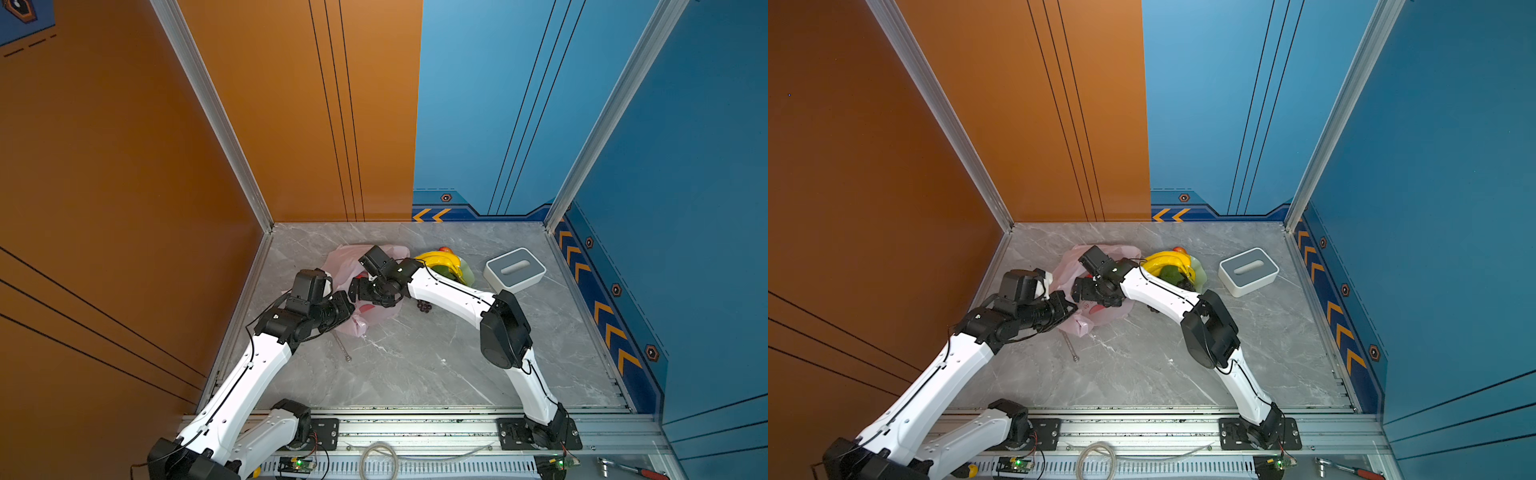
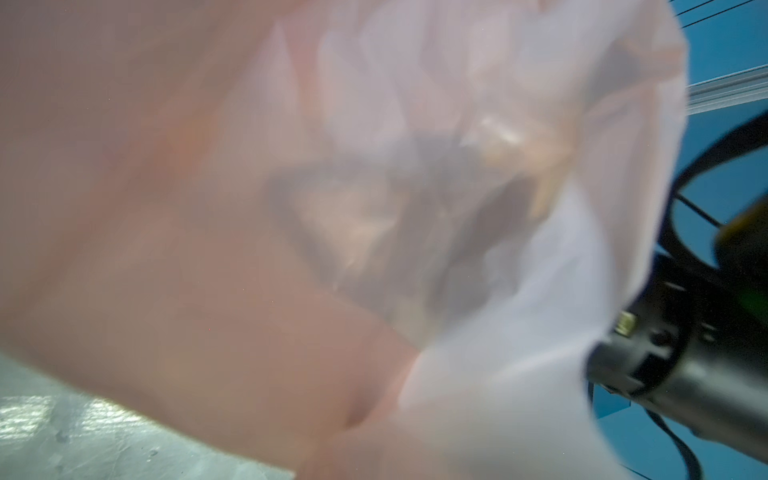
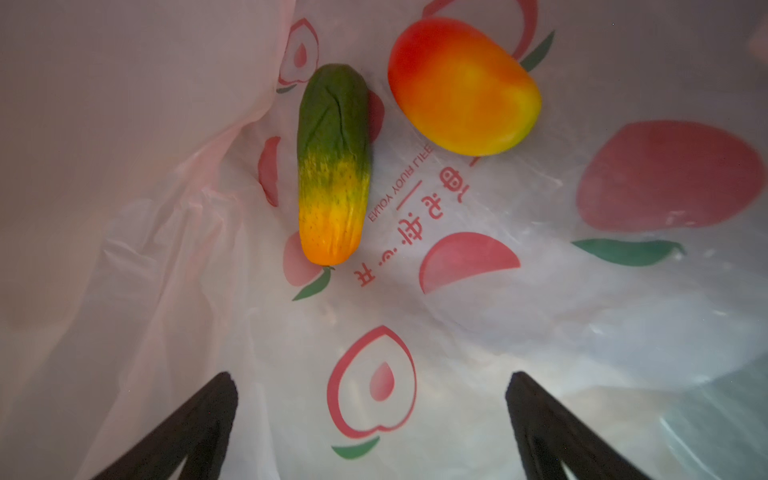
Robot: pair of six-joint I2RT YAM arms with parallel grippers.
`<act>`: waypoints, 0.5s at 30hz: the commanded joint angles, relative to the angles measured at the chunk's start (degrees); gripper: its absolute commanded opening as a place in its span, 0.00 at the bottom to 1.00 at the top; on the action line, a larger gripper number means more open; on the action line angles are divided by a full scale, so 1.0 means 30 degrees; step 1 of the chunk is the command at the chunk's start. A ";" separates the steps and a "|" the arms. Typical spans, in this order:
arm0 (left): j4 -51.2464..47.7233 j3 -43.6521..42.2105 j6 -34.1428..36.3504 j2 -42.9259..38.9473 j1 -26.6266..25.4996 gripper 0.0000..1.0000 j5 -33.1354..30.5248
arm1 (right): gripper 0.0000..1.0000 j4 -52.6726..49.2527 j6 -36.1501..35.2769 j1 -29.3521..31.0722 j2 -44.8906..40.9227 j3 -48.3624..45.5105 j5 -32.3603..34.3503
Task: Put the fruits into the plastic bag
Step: 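Withdraw the right gripper from the bag over the banana bunch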
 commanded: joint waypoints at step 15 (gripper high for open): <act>0.0865 -0.0425 -0.0108 0.0176 0.0406 0.00 0.1123 | 1.00 -0.5510 -0.3139 0.0045 -0.7273 -0.2909 0.3998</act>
